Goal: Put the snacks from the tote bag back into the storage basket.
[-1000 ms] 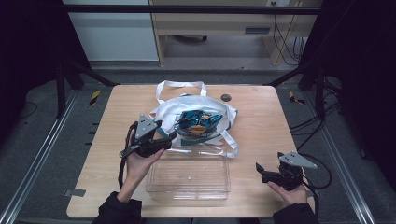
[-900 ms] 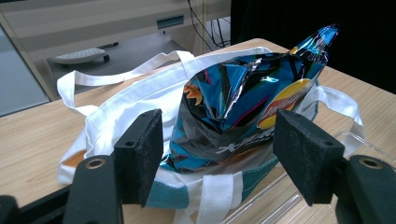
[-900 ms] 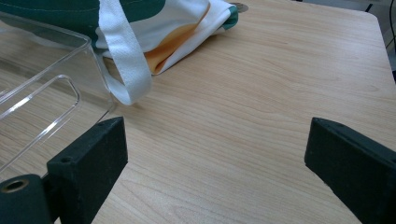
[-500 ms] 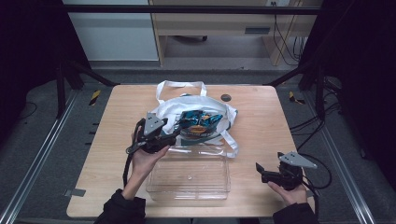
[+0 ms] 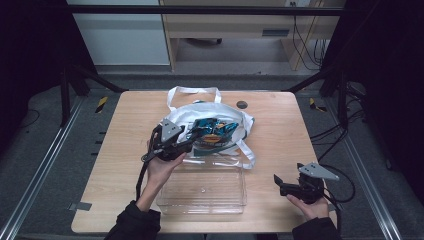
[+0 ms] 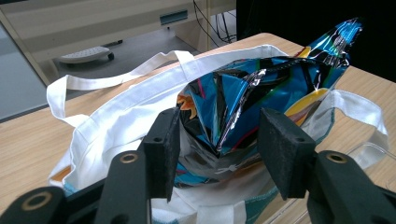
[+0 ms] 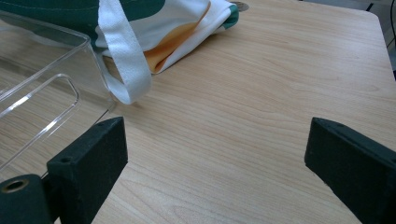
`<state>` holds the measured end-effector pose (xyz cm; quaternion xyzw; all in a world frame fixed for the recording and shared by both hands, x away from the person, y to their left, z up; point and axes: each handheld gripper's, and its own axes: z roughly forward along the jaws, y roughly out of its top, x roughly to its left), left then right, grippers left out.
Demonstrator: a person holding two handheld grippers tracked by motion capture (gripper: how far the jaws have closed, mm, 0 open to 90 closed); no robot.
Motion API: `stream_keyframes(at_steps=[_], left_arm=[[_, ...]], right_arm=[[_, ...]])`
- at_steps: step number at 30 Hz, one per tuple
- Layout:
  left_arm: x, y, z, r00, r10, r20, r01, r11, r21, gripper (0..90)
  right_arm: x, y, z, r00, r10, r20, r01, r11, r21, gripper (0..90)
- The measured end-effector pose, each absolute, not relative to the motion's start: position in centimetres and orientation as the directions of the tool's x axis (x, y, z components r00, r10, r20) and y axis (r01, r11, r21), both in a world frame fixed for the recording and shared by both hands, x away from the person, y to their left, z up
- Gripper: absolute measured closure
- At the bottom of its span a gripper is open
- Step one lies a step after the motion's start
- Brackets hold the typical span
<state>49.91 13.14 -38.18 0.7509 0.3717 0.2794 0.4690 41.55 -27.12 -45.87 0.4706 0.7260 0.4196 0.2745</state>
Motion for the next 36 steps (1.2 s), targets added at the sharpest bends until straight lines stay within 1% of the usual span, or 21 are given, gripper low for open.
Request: stream_keyframes(at_steps=[3, 7, 8, 9, 13, 14, 15, 16, 17, 19, 21, 26, 30, 36], left_arm=[[50.2, 12.8, -38.3, 0.570, 0.819, 0.062, 0.302, -0.279, 0.912, 52.3], [50.6, 12.6, -38.5, 0.565, 0.823, 0.059, 0.313, -0.280, 0.908, 56.5], [50.7, 12.6, -38.6, 0.563, 0.824, 0.059, 0.315, -0.281, 0.907, 59.0], [50.8, 12.6, -38.6, 0.565, 0.823, 0.053, 0.318, -0.276, 0.907, 59.0], [51.1, 12.4, -38.6, 0.568, 0.822, 0.049, 0.322, -0.277, 0.905, 65.1], [51.1, 12.4, -38.6, 0.567, 0.822, 0.052, 0.325, -0.282, 0.903, 68.2], [51.1, 12.4, -38.6, 0.563, 0.825, 0.049, 0.328, -0.277, 0.903, 68.2], [51.2, 12.4, -38.5, 0.563, 0.825, 0.049, 0.328, -0.278, 0.903, 72.0], [51.2, 12.4, -38.5, 0.562, 0.826, 0.049, 0.330, -0.278, 0.902, 72.0], [51.3, 12.4, -38.4, 0.553, 0.832, 0.032, 0.337, -0.259, 0.905, 77.4], [51.3, 12.4, -38.4, 0.553, 0.832, 0.031, 0.338, -0.258, 0.905, 78.5], [51.3, 12.4, -38.4, 0.557, 0.830, 0.023, 0.345, -0.257, 0.903, 85.5], [51.2, 12.4, -38.3, 0.554, 0.833, 0.017, 0.348, -0.250, 0.903, 87.9], [50.9, 12.6, -38.4, 0.555, 0.832, 0.007, 0.343, -0.236, 0.909, 89.0]], right_arm=[[41.5, -27.1, -45.9, -0.406, 0.914, -0.001, 0.455, 0.203, 0.867, 6.3], [41.6, -27.1, -45.9, -0.407, 0.913, -0.001, 0.455, 0.204, 0.867, 6.3], [41.6, -27.1, -45.9, -0.408, 0.913, -0.003, 0.454, 0.205, 0.867, 6.3], [41.6, -27.1, -45.9, -0.408, 0.913, -0.003, 0.454, 0.205, 0.867, 6.3], [41.6, -27.1, -45.9, -0.408, 0.913, -0.001, 0.455, 0.204, 0.867, 6.3], [41.6, -27.1, -45.9, -0.408, 0.913, -0.001, 0.455, 0.204, 0.866, 6.3], [41.6, -27.1, -45.9, -0.408, 0.913, -0.001, 0.455, 0.204, 0.866, 6.3], [41.6, -27.1, -45.9, -0.408, 0.913, -0.004, 0.453, 0.206, 0.867, 6.2], [41.6, -27.1, -45.9, -0.408, 0.913, -0.004, 0.453, 0.206, 0.867, 6.2], [41.6, -27.1, -45.9, -0.409, 0.913, -0.004, 0.454, 0.207, 0.867, 6.3], [41.6, -27.1, -45.9, -0.409, 0.912, -0.004, 0.453, 0.207, 0.867, 6.3], [41.6, -27.1, -45.9, -0.409, 0.913, -0.005, 0.454, 0.207, 0.867, 6.3], [41.5, -27.1, -45.9, -0.409, 0.913, -0.006, 0.453, 0.208, 0.867, 6.3], [41.5, -27.1, -45.8, -0.408, 0.913, -0.005, 0.453, 0.207, 0.867, 6.3]])
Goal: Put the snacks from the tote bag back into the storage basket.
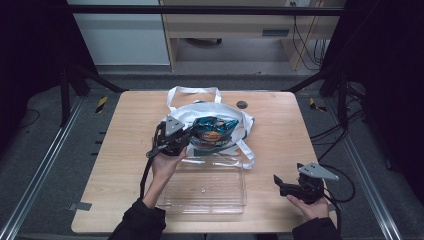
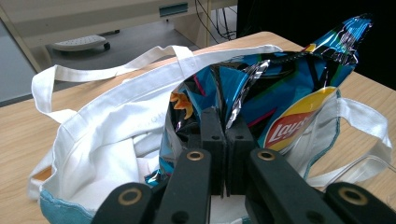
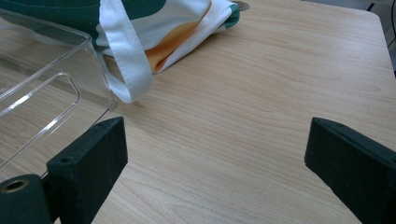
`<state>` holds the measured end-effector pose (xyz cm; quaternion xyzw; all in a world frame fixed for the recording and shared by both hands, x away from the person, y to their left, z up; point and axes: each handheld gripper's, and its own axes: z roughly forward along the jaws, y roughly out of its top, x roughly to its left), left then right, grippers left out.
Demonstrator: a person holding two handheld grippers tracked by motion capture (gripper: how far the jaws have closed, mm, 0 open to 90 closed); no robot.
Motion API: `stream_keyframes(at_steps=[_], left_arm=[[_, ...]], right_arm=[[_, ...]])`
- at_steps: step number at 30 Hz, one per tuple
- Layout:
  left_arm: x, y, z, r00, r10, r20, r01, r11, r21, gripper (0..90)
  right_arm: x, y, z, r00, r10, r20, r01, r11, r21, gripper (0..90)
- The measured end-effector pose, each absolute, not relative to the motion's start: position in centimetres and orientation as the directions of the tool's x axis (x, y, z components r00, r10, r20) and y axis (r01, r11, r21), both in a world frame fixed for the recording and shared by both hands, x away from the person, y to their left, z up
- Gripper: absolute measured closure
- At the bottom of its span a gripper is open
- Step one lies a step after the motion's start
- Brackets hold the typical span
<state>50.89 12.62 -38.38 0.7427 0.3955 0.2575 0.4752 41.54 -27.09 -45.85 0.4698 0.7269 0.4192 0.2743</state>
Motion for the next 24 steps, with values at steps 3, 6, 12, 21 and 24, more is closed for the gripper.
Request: stream_keyframes(at_steps=[3, 6, 12, 21, 24], left_arm=[[50.7, 12.7, -38.2, 0.550, 0.835, -0.006, 0.338, -0.216, 0.916, 89.4], [50.5, 12.8, -37.9, 0.544, 0.839, -0.022, 0.336, -0.193, 0.922, 89.6], [50.0, 13.3, -36.9, 0.534, 0.844, -0.049, 0.318, -0.146, 0.937, 89.7], [49.2, 13.8, -34.8, 0.539, 0.840, -0.069, 0.269, -0.094, 0.958, 89.8], [49.0, 13.9, -34.3, 0.541, 0.837, -0.085, 0.265, -0.074, 0.961, 89.9]], right_arm=[[41.5, -27.1, -45.8, -0.408, 0.913, -0.005, 0.453, 0.207, 0.867, 6.3], [41.5, -27.1, -45.8, -0.408, 0.913, -0.006, 0.453, 0.208, 0.867, 6.3], [41.5, -27.1, -45.8, -0.409, 0.912, -0.006, 0.453, 0.208, 0.867, 6.3], [41.5, -27.1, -45.8, -0.410, 0.912, -0.007, 0.453, 0.210, 0.866, 6.3], [41.5, -27.1, -45.8, -0.410, 0.912, -0.007, 0.453, 0.210, 0.867, 6.3]])
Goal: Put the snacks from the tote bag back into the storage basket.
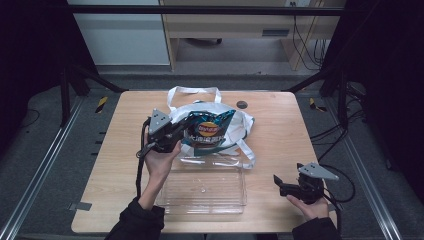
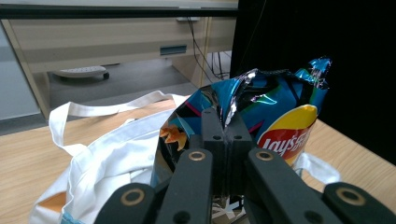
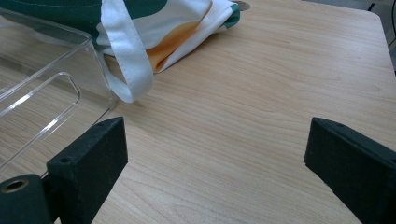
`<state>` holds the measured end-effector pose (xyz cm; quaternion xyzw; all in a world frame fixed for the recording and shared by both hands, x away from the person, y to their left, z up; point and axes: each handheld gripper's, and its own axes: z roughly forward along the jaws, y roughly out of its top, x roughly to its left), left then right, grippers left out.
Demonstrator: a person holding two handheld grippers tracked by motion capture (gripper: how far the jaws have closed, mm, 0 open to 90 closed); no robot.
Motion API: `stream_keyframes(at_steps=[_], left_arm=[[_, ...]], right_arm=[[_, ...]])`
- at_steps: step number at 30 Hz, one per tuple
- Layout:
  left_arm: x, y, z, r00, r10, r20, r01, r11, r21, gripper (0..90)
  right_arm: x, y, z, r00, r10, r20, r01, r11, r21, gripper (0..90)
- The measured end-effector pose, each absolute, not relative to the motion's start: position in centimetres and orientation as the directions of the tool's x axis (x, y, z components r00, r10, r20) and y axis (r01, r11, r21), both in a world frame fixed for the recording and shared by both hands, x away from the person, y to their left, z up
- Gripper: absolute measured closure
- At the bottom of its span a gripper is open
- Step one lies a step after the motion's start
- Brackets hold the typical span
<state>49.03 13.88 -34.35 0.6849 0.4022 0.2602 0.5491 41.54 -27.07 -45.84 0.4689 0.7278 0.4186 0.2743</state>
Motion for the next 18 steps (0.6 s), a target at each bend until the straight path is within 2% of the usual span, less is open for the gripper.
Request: stream_keyframes(at_steps=[18], left_arm=[[46.7, 14.0, -30.3, 0.581, 0.807, -0.101, 0.169, 0.001, 0.986, 89.9]], right_arm=[[41.5, -27.0, -45.8, -0.411, 0.912, -0.005, 0.453, 0.208, 0.867, 6.4]])
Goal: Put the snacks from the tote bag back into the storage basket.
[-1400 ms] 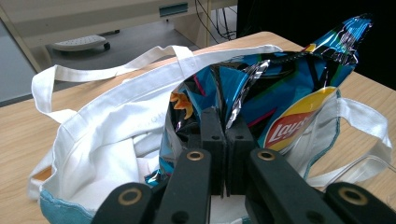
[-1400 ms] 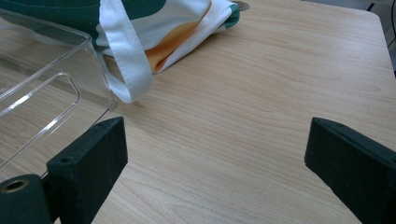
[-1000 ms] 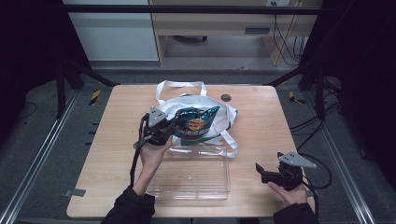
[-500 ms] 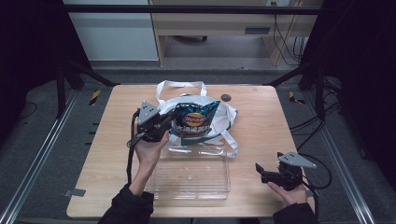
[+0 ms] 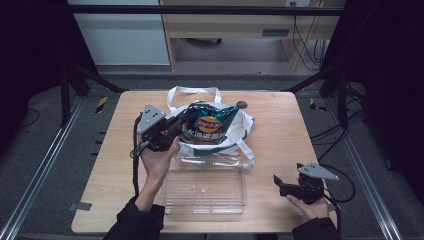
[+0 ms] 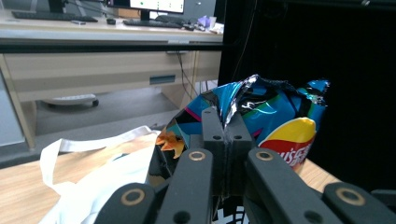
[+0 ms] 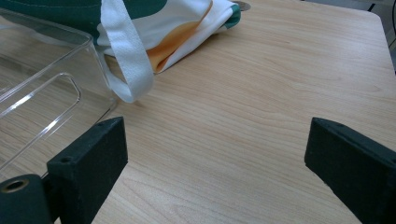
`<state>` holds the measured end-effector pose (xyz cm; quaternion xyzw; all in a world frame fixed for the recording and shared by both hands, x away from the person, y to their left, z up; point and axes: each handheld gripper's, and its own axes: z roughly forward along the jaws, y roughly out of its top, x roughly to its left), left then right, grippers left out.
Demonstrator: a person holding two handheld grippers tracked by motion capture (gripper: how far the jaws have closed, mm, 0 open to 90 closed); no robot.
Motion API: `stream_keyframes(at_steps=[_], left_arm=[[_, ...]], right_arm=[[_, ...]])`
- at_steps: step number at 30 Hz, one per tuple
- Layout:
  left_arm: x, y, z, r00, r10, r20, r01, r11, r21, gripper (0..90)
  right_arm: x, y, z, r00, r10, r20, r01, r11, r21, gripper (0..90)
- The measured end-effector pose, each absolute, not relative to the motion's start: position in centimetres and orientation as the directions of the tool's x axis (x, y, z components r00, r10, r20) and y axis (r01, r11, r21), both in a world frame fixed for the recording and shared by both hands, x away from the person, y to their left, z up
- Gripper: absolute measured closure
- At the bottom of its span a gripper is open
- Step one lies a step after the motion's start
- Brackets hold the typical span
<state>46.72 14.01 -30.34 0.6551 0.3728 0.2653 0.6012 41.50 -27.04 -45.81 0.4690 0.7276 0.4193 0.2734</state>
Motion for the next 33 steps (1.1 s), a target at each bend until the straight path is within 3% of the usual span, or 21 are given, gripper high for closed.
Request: stream_keyframes(at_steps=[33], left_arm=[[40.8, 15.0, -28.1, 0.662, 0.746, -0.074, 0.101, 0.009, 0.995, 89.8]], right_arm=[[41.4, -27.0, -45.8, -0.409, 0.913, -0.006, 0.452, 0.208, 0.867, 6.4]])
